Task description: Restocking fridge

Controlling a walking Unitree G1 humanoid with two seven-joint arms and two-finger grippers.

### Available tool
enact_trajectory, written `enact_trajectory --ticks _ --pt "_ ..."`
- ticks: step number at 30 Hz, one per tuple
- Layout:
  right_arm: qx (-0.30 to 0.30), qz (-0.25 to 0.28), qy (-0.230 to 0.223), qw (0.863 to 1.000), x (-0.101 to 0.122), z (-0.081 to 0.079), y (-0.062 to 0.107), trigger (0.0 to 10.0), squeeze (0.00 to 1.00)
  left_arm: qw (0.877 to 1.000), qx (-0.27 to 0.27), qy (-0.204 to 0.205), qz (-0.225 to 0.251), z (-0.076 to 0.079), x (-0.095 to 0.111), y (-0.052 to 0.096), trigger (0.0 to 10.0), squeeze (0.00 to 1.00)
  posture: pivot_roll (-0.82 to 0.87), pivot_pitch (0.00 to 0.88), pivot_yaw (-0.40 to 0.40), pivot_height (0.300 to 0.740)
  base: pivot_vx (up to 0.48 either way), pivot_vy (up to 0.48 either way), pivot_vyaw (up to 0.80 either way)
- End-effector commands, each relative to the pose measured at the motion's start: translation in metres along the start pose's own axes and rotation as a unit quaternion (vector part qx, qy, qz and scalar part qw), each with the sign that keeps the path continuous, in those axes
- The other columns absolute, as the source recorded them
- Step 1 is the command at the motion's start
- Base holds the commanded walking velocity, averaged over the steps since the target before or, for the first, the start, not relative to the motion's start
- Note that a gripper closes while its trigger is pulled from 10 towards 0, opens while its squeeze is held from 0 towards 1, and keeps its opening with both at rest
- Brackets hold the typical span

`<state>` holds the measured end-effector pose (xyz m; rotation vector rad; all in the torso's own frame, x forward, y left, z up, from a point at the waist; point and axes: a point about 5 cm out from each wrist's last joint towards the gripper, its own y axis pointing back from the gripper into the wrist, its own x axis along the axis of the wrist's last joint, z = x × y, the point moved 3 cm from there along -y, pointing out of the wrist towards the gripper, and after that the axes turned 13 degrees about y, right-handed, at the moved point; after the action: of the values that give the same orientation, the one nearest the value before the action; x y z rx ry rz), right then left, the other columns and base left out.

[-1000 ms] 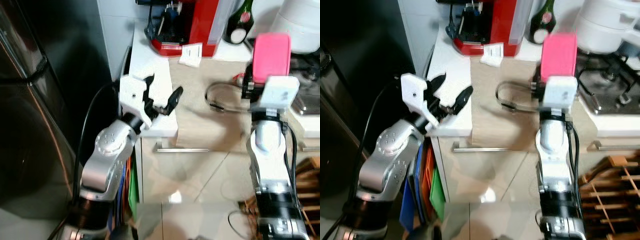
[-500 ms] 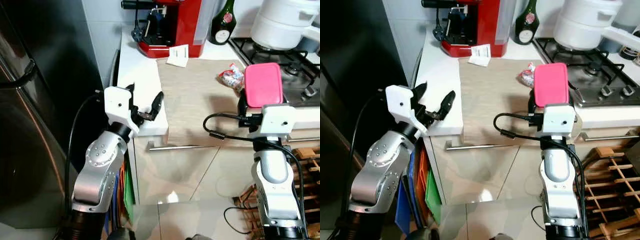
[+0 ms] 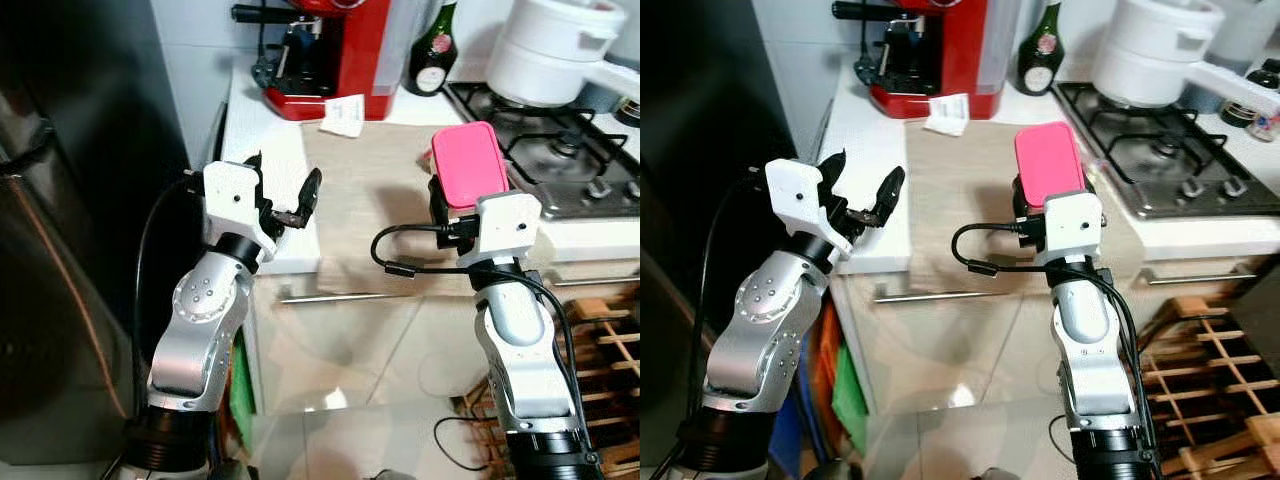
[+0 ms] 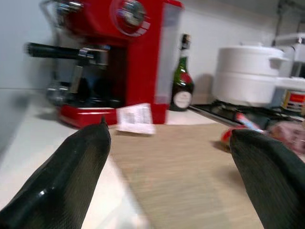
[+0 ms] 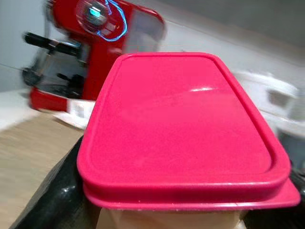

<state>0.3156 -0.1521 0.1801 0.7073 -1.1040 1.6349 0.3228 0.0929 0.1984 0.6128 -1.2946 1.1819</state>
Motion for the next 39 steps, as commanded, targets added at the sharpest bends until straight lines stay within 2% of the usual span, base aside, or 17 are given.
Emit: enact_trajectory --ticks 1,3,7,21,39 --pt "-0.005 -0.015 -0.004 1.000 -0.006 0.005 0.000 0.0 0.00 1.000 -0.011 -0.002 0.005 0.006 0.002 -0.004 10.0 0.00 -0.01 0.000 -0.010 0.740 0.000 -0.480 0.00" --pt "-0.005 -0.016 -0.004 1.000 -0.006 0.005 0.000 0.0 0.00 1.000 -0.011 -0.003 0.005 0.006 0.002 -0.004 10.0 0.00 -0.01 0.000 -0.010 0.740 0.000 -0.480 0.00" --pt "-0.003 -0.019 -0.004 1.000 -0.007 0.005 -0.001 0.0 0.00 1.000 -0.002 -0.011 0.002 0.005 0.000 -0.005 10.0 0.00 -0.01 0.000 -0.013 0.740 0.000 0.000 0.00" --pt "0.006 -0.045 -0.027 0.999 -0.016 0.003 -0.001 0.0 0.00 1.000 0.029 -0.003 -0.009 -0.001 -0.006 -0.006 10.0 0.00 -0.01 0.000 -0.016 0.740 0.000 0.000 0.00" --pt "0.014 -0.058 -0.037 0.998 -0.021 -0.001 -0.003 0.0 0.00 0.999 0.034 -0.022 -0.009 -0.001 -0.007 -0.009 10.0 0.00 -0.01 0.000 -0.013 0.740 -0.280 0.000 0.00"
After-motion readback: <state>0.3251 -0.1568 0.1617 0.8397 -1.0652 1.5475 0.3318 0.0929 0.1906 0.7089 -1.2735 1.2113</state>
